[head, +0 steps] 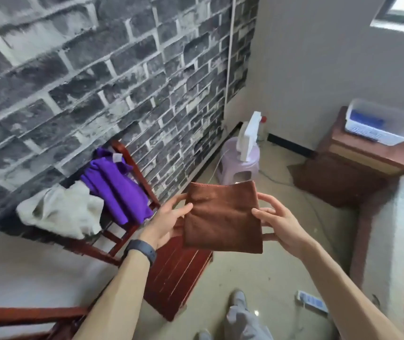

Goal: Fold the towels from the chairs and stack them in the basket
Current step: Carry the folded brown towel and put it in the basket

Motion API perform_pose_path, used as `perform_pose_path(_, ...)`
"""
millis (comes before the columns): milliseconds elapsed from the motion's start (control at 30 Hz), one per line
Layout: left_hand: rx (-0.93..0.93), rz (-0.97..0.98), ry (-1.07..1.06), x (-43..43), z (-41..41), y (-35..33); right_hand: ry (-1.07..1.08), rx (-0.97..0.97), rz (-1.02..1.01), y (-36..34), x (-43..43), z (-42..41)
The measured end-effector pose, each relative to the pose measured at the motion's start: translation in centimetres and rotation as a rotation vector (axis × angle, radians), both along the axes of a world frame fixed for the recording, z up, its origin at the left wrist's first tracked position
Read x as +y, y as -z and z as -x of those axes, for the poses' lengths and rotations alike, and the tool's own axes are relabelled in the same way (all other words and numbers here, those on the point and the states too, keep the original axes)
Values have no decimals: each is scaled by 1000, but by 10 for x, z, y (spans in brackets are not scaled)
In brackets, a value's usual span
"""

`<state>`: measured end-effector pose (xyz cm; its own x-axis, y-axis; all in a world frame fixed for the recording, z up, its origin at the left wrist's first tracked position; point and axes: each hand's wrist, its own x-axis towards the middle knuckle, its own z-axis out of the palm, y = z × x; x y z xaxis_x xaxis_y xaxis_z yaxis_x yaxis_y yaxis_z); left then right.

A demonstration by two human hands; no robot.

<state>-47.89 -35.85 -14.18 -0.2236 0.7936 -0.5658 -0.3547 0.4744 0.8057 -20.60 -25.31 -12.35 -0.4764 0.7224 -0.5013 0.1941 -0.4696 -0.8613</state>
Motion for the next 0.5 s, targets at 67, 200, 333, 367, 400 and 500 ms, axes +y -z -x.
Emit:
perform_pose_path(67, 42, -21, 96, 31, -19, -12, 91, -2, -29, -9, 1, -29)
perform_pose_path(200, 82, -70, 276, 99, -68, -35, 271, -6, -98, -26, 18, -87)
perform_pose_path(333, 43, -124, 419, 176, -125, -54, 438, 27, -142, -35, 50, -145)
perform_pose_path(367, 48, -135, 439, 197, -139, -58, 476, 34, -146, -36, 61, -159)
perform_pose_path(400, 50, -143, 456, 217, -154, -62, 508, 40, -151, -36, 74, -171)
perform_pose_path(500, 85, -167, 524, 282, -198, -77, 587, 59, -184, -36, 124, -209)
